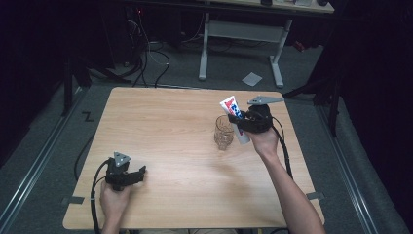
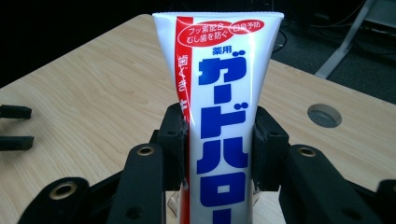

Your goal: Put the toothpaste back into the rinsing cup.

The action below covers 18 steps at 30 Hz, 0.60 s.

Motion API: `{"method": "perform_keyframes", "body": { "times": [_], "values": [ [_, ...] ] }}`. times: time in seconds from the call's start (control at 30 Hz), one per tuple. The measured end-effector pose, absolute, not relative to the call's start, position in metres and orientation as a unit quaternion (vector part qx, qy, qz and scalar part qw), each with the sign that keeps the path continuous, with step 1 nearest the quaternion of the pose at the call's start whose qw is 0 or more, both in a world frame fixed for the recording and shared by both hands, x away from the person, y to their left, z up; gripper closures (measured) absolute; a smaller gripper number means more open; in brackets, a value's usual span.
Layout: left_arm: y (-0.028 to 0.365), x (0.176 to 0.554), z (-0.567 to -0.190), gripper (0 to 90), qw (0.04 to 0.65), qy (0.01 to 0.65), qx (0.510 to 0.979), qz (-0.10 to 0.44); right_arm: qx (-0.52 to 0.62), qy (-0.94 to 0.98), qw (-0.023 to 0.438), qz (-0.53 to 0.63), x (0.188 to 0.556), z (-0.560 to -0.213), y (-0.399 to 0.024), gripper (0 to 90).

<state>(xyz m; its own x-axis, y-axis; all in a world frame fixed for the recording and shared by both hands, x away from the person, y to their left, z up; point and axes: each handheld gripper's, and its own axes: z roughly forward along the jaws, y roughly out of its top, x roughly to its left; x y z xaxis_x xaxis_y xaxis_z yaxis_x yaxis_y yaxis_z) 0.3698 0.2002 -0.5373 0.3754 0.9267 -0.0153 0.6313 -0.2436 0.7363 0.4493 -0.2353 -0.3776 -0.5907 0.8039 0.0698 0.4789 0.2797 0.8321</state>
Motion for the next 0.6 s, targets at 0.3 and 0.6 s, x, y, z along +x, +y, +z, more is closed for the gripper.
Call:
{"method": "perform_keyframes", "body": {
  "times": [0.3,0.6],
  "values": [
    [0.2,0.37,-0.537,22.5,0.338,0.514,0.758,0.219,0.414,0.77,0.2,0.442,0.461,-0.37,-0.23,62.5],
    [0.2,0.37,-0.537,22.5,0.337,0.514,0.758,0.219,0.42,0.77,0.2,0.437,0.473,-0.371,-0.226,62.4]
  ]
}}
